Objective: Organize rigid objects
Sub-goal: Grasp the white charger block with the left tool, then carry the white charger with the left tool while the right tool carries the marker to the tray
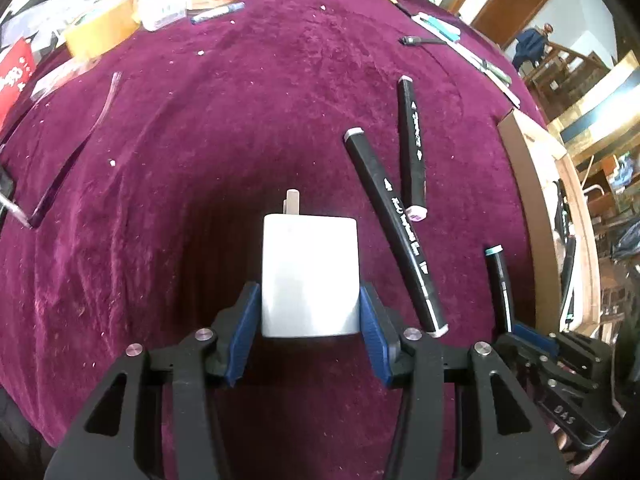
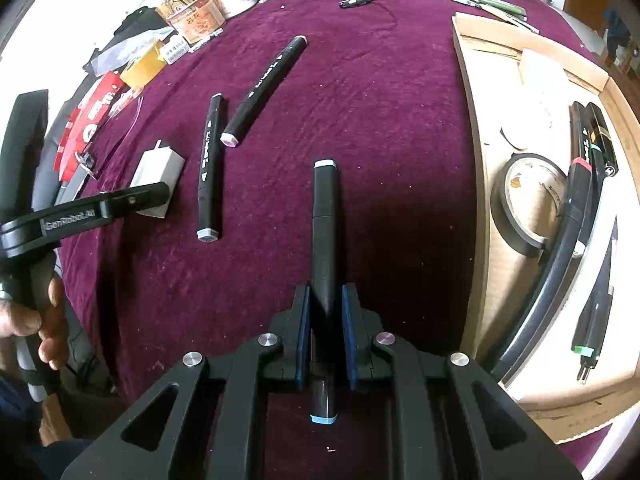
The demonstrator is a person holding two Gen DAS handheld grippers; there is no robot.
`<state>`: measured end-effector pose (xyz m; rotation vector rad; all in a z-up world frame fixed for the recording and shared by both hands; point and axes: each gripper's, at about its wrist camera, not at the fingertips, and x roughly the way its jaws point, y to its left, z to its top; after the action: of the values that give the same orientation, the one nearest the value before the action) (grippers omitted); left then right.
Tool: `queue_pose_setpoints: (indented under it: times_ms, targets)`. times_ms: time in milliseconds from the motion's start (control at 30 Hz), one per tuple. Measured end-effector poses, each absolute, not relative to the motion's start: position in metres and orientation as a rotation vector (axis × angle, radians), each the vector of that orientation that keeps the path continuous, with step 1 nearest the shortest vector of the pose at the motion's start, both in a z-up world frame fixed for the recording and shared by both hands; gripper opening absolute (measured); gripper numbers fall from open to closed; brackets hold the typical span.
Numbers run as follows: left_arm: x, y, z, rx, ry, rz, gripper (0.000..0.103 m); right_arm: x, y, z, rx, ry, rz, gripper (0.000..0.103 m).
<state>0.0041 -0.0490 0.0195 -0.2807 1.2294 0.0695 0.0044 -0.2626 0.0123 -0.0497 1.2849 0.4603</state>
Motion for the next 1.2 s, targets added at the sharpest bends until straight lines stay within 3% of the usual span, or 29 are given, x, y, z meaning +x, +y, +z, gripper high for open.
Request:
queue_pose_setpoints:
  times_ms: [733,1200]
  targets:
    - [-0.007,-0.081,0.053,-0.211,1.069,-0.056,0.046,0.001,-0.290,0.046,0.107,1.173,0.463,0.014]
    - [0.012,-0.163,0.082,-0.130,1.044,-0.253,0.046,0.012,-0.378,0.077,0.277,1.083,0.310,0.014]
